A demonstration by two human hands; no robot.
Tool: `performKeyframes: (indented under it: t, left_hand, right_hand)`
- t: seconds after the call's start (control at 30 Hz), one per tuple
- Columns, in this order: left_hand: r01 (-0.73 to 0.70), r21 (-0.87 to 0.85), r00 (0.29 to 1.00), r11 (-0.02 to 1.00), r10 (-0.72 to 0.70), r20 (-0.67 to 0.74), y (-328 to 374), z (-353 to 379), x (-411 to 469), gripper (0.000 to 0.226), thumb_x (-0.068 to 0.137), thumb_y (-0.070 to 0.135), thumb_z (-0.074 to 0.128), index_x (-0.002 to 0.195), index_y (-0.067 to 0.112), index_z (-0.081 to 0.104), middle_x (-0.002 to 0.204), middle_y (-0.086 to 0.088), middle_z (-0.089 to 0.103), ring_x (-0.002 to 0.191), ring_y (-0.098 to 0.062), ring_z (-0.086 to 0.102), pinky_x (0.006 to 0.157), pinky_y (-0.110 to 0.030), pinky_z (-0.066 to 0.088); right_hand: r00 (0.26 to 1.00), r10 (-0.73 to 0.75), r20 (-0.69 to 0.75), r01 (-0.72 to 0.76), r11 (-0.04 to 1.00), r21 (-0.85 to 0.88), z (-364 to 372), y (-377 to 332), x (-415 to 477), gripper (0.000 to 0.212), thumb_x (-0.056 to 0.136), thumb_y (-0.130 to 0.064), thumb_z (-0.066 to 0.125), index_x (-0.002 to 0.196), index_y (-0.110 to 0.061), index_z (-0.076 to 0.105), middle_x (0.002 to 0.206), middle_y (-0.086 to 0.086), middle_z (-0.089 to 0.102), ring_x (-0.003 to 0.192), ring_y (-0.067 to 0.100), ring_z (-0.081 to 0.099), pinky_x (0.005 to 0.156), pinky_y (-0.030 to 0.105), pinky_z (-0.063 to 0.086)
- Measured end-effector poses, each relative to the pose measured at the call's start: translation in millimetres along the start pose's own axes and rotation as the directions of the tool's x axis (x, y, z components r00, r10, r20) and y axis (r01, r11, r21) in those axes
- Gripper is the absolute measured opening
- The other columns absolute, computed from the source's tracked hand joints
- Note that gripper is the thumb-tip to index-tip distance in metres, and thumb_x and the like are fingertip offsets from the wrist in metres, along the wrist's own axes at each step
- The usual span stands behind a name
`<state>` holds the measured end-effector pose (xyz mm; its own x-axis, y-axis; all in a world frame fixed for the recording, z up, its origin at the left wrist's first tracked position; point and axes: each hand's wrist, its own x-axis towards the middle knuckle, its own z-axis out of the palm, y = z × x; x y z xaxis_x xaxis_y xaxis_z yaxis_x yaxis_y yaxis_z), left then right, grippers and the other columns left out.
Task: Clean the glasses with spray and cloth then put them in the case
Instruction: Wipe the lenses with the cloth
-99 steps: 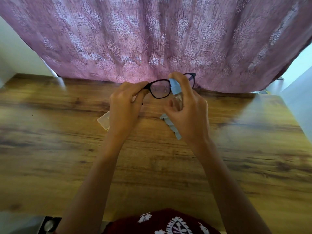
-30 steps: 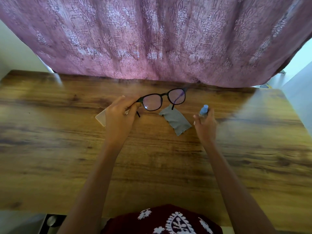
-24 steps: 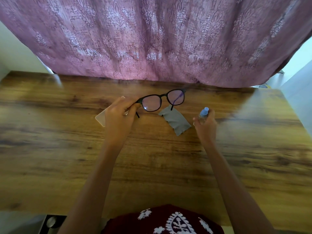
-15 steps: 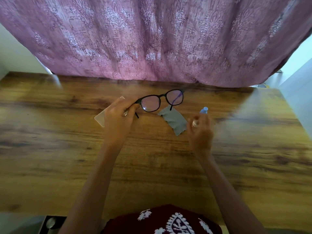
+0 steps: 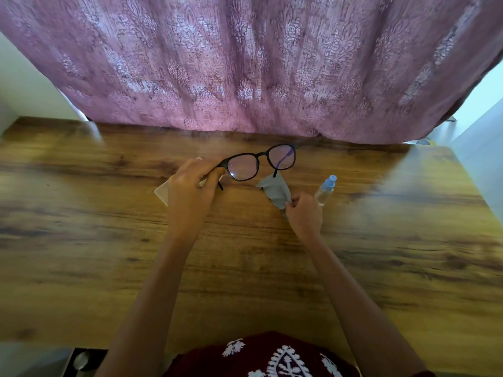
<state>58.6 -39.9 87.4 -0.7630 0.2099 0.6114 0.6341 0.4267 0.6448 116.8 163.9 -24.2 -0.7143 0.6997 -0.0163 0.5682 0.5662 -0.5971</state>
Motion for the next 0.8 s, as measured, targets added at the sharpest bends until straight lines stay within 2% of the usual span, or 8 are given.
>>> performKeyframes:
  t: [0.1, 0.23, 0.3, 0.43, 0.57, 0.7, 0.8]
  left_hand:
    - [0.004, -0.005, 1.0, 1.0, -0.004, -0.002, 0.6, -0.2, 0.3, 0.017, 0.083, 0.002, 0.066, 0.097, 0.005, 0.074, 0.088, 0.011, 0.061, 0.082, -0.002, 0.057, 0.074, -0.013, 0.044]
    - [0.002, 0.007, 1.0, 1.0, -0.002, -0.009, -0.4, 2.9, -0.9, 0.019, 0.082, -0.001, 0.067, 0.098, 0.005, 0.074, 0.088, 0.012, 0.06, 0.083, 0.003, 0.053, 0.078, -0.006, 0.041]
    - [0.006, -0.001, 1.0, 1.0, -0.006, -0.003, -0.7, 4.5, -0.8, 0.02, 0.082, -0.002, 0.067, 0.099, 0.006, 0.074, 0.088, 0.011, 0.061, 0.082, 0.001, 0.055, 0.078, -0.011, 0.043]
    - [-0.028, -0.001, 1.0, 1.0, 0.028, -0.006, 2.3, 6.6, -0.7, 0.018, 0.081, -0.002, 0.067, 0.096, 0.004, 0.074, 0.086, 0.009, 0.061, 0.081, -0.01, 0.059, 0.077, -0.029, 0.051]
    - [-0.011, -0.008, 1.0, 1.0, 0.011, 0.019, 3.6, 8.2, -2.3, 0.018, 0.082, 0.004, 0.066, 0.099, 0.006, 0.074, 0.089, 0.002, 0.068, 0.083, -0.012, 0.06, 0.074, -0.033, 0.051]
    - [0.001, -0.046, 0.999, 0.999, 0.001, 0.041, 6.2, 9.9, -3.3, 0.019, 0.084, 0.008, 0.064, 0.1, 0.004, 0.073, 0.09, -0.004, 0.071, 0.087, -0.01, 0.059, 0.076, -0.029, 0.049]
    - [-0.02, -0.065, 0.999, 0.998, 0.023, 0.046, 8.9, 9.9, -2.6, 0.026, 0.084, 0.019, 0.058, 0.098, 0.004, 0.074, 0.091, 0.003, 0.068, 0.088, -0.007, 0.059, 0.076, -0.022, 0.048]
  right_hand:
    - [1.0, -0.005, 0.015, 0.003, 0.996, 0.084, -5.8, -1.3, -5.5, 0.007, 0.086, -0.018, 0.067, 0.09, -0.012, 0.065, 0.083, 0.001, 0.066, 0.077, 0.013, 0.059, 0.065, 0.021, 0.041]
    - [0.998, 0.019, 0.053, -0.035, 0.944, 0.329, -24.5, -9.8, -21.0, 0.016, 0.085, -0.019, 0.068, 0.078, -0.021, 0.054, 0.075, -0.006, 0.058, 0.069, 0.008, 0.055, 0.059, 0.014, 0.042]
    - [0.998, 0.011, 0.063, -0.04, 0.873, 0.486, -38.6, -18.0, -32.9, 0.016, 0.085, -0.015, 0.068, 0.078, -0.021, 0.054, 0.077, -0.007, 0.059, 0.07, 0.006, 0.056, 0.058, 0.012, 0.046]
    - [0.998, -0.038, 0.049, -0.01, 0.679, 0.734, -69.1, -39.9, -58.6, 0.006, 0.086, -0.014, 0.067, 0.09, -0.016, 0.063, 0.089, -0.001, 0.065, 0.083, 0.012, 0.064, 0.066, 0.015, 0.052]
    - [0.983, -0.182, -0.005, 0.098, 0.507, 0.856, -91.5, -66.2, -75.0, 0.009, 0.087, -0.009, 0.067, 0.095, -0.012, 0.067, 0.09, 0.003, 0.07, 0.082, 0.012, 0.067, 0.07, 0.02, 0.054]
    - [0.99, -0.138, 0.018, 0.046, 0.443, 0.895, -91.1, -82.5, -75.8, 0.022, 0.086, -0.01, 0.068, 0.106, -0.001, 0.068, 0.1, 0.014, 0.071, 0.09, 0.019, 0.07, 0.073, 0.021, 0.055]
    - [0.993, -0.107, 0.052, -0.004, 0.408, 0.913, -85.1, -87.7, -72.6, 0.025, 0.085, -0.01, 0.069, 0.108, 0.0, 0.068, 0.102, 0.013, 0.072, 0.096, 0.023, 0.069, 0.079, 0.025, 0.055]
